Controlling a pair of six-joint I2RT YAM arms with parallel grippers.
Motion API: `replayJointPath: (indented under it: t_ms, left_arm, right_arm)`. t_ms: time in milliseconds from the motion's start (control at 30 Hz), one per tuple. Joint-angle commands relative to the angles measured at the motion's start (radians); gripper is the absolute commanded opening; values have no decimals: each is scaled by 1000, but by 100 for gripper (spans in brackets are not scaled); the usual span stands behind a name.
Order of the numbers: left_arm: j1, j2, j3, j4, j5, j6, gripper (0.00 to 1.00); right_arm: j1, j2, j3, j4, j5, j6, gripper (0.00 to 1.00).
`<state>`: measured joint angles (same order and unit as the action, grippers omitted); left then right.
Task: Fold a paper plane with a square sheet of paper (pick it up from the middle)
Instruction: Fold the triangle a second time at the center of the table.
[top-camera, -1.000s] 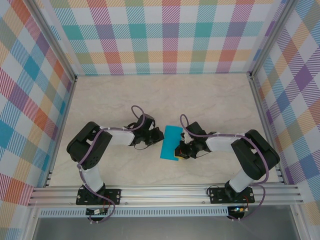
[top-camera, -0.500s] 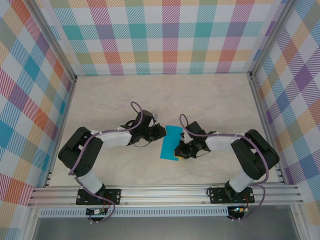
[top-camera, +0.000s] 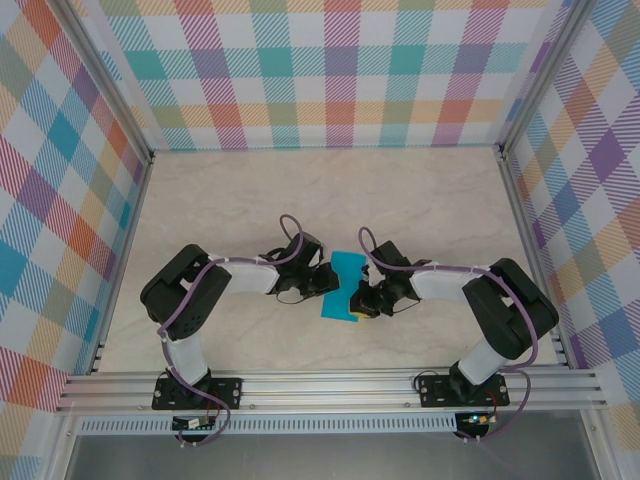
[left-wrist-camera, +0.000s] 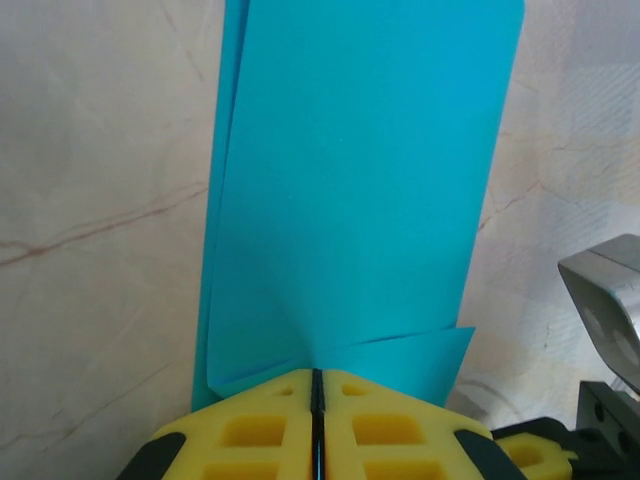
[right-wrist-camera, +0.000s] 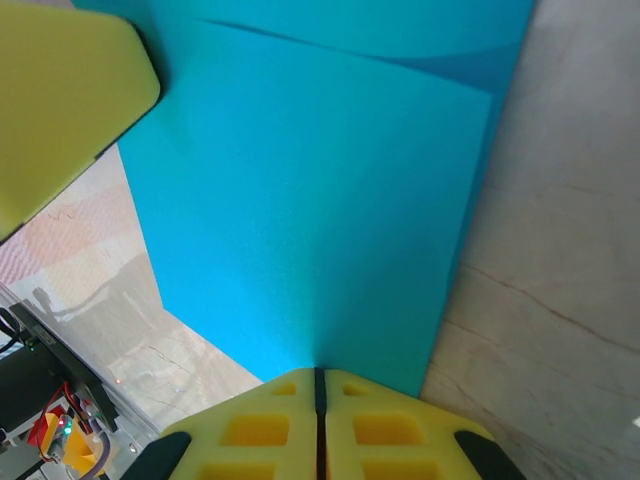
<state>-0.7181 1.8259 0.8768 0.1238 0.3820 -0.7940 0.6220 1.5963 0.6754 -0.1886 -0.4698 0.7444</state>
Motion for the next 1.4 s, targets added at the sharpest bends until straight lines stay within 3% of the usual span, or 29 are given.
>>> replayJointPath:
  t_ms: [0, 367, 633, 1167, 1367]
  left_arm:
    - [-5, 26, 7, -64, -35, 17, 9]
    - [-6, 19, 12, -76, -35, 19, 9]
    - [-7, 18, 10, -73, -32, 14, 9]
    - [-7, 13, 2, -79, -54, 3, 8]
    - [-7, 21, 0, -78, -54, 3, 8]
  right_arm:
    - [4, -16, 54, -42, -1, -2, 9]
    - [10, 121, 174, -1, -31, 14, 11]
    - [12, 198, 138, 23, -11, 22, 10]
    - [12, 40, 94, -5, 3, 35, 11]
    - [20, 79, 58, 36, -30, 44, 12]
